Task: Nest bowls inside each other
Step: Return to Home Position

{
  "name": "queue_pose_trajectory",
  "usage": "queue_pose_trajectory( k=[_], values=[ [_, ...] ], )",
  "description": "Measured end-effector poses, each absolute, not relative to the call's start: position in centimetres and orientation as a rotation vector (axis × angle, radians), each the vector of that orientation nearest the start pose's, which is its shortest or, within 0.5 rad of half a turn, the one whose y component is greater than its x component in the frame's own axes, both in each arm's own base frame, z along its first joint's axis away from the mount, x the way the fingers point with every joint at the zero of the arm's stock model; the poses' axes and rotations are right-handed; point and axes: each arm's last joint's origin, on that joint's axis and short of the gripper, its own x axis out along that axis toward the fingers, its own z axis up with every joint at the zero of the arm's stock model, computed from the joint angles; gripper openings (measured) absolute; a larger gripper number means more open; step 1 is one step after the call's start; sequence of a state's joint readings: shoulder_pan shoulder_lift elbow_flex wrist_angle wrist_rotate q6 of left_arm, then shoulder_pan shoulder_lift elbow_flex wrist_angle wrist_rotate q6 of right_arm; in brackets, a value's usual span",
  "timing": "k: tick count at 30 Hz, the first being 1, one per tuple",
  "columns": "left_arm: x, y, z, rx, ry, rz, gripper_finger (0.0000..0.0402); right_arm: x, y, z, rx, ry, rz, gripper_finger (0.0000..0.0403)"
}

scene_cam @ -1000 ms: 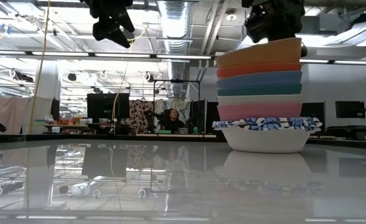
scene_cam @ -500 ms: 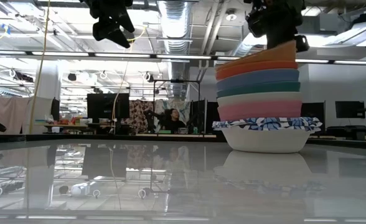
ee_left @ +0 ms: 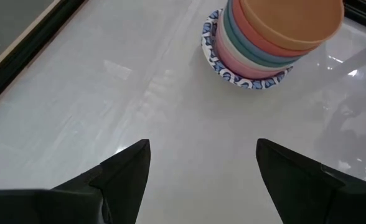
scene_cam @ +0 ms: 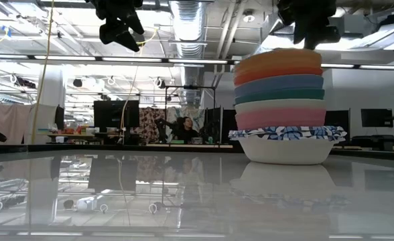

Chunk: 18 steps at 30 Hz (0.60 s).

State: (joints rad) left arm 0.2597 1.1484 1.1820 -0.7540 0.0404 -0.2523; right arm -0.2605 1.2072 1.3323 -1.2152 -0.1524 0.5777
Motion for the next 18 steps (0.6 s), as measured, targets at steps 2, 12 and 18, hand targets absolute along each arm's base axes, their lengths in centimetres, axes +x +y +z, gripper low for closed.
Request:
queue_pose_trajectory(
  k=[2,12,18],
  values=[
    [22.0,5.7,34.9,-0.348,0.685,0.300,0.0281,19.6,-4.8,35.8,0.742,0.994,-0.427,0.0201],
    [22.1,5.8,34.9,-0.342,0.675,0.301,0.0281,19.9,-1.9,36.9,0.525,0.732,-0.291,0.0188],
    [23.0,5.9,36.4,-0.336,0.499,0.253,0.0281,20.8,-1.7,36.7,0.429,0.394,-0.167,0.0187]
  ],
)
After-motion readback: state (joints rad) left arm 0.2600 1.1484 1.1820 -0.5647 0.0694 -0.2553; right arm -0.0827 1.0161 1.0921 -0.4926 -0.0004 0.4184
